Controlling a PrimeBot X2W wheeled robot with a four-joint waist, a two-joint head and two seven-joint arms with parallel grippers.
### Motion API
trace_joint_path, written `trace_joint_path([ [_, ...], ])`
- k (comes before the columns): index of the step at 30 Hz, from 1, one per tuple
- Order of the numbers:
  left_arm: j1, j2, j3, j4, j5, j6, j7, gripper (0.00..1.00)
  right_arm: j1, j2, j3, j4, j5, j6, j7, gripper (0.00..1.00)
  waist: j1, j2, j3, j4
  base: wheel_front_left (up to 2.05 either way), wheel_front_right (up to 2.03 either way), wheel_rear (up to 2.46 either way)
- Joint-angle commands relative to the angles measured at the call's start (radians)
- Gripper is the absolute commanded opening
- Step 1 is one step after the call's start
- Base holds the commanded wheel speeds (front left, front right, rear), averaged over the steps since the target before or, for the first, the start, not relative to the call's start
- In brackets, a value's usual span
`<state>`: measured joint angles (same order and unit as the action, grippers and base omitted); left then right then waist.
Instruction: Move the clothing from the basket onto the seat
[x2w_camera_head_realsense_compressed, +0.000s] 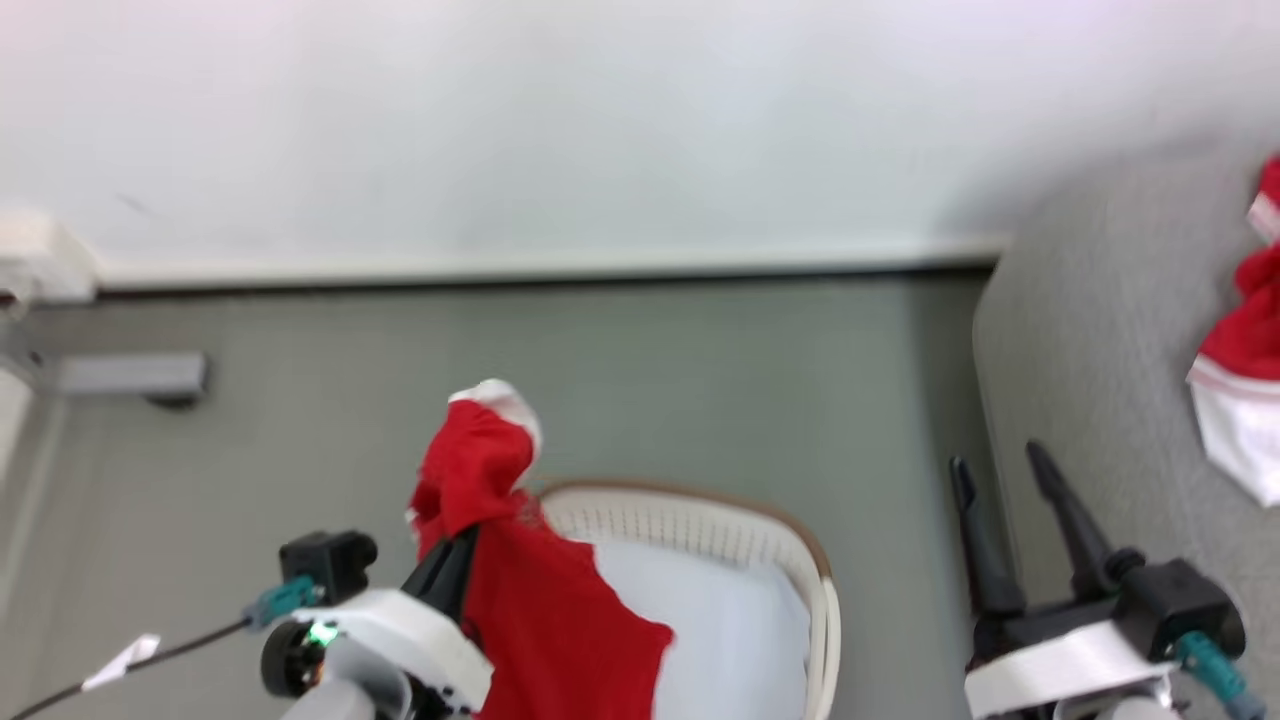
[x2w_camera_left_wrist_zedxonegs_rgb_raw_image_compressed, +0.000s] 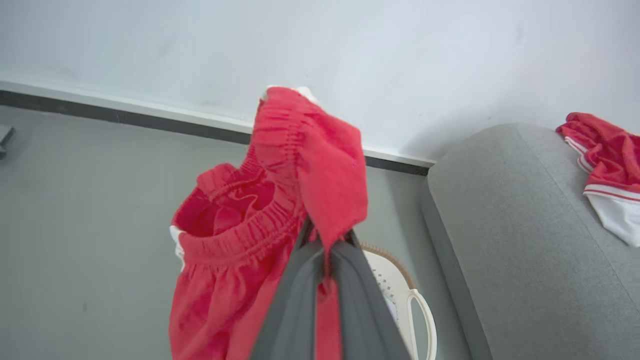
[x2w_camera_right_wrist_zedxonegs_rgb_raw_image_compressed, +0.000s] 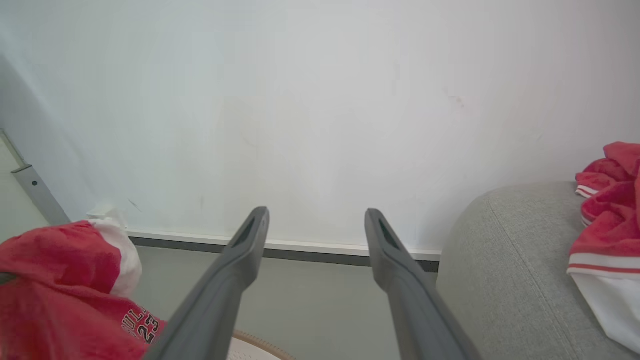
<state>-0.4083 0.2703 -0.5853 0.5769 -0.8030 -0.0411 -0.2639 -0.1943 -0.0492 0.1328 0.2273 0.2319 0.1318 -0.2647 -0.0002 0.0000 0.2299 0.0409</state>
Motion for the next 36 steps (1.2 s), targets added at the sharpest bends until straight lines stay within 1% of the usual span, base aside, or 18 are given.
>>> trace_joint_path([
  [1,0.025,0.014,0.003,-0.027,0.015,0.012,0.0,0.0,0.022,-0.002,0.005,0.005,0.002,-0.002,0.001,1.0,0.0002,0.0,-0.118,0.036,0.0,0.0,0.0],
  [4,0.078,0.054,0.012,-0.144,0.025,0.064,0.008,0.0,0.054,-0.002,0.023,0.012,0.002,-0.002,0.001,1.0,0.0002,0.0,-0.177,0.042,0.0,0.0,0.0],
  [10,0.151,0.134,0.042,-0.404,0.031,0.171,0.062,0.0,0.083,-0.003,0.095,-0.001,0.003,-0.002,0.001,1.0,0.0002,0.0,-0.244,0.044,0.0,0.0,0.0],
  [15,0.183,0.196,0.054,-0.607,0.043,0.235,0.124,0.0,0.072,-0.002,0.155,-0.029,0.006,-0.002,0.001,1.0,0.0002,0.0,-0.257,0.04,0.0,0.0,0.0],
  [18,0.194,0.222,0.059,-0.695,0.054,0.263,0.153,0.0,0.062,-0.002,0.195,-0.047,-0.005,-0.002,0.001,1.0,0.0002,0.0,-0.257,0.037,0.0,0.0,0.0],
  [22,0.203,0.239,0.05,-0.778,0.062,0.281,0.183,0.0,0.046,-0.003,0.279,-0.064,-0.016,-0.002,0.001,1.0,0.0002,0.0,-0.257,0.03,0.0,0.0,0.0],
  [26,0.202,0.248,0.025,-0.827,0.074,0.281,0.212,0.0,0.009,-0.003,0.4,-0.061,-0.02,-0.002,0.001,1.0,0.0002,0.0,-0.254,0.023,0.0,0.0,0.0],
  [29,0.191,0.247,-0.002,-0.853,0.085,0.269,0.231,0.0,-0.03,-0.009,0.483,-0.045,-0.02,-0.002,0.001,1.0,0.0002,0.0,-0.253,0.015,0.0,0.0,0.0],
  [32,0.176,0.247,-0.034,-0.875,0.089,0.252,0.255,0.0,-0.077,-0.033,0.559,-0.032,-0.002,-0.002,0.001,1.0,0.0002,0.0,-0.251,0.007,0.0,0.0,0.0],
  [36,0.161,0.243,-0.074,-0.894,0.103,0.229,0.279,0.0,-0.137,-0.069,0.637,-0.008,0.03,-0.002,0.001,1.0,0.0002,0.0,-0.25,0.0,0.0,0.0,0.0],
])
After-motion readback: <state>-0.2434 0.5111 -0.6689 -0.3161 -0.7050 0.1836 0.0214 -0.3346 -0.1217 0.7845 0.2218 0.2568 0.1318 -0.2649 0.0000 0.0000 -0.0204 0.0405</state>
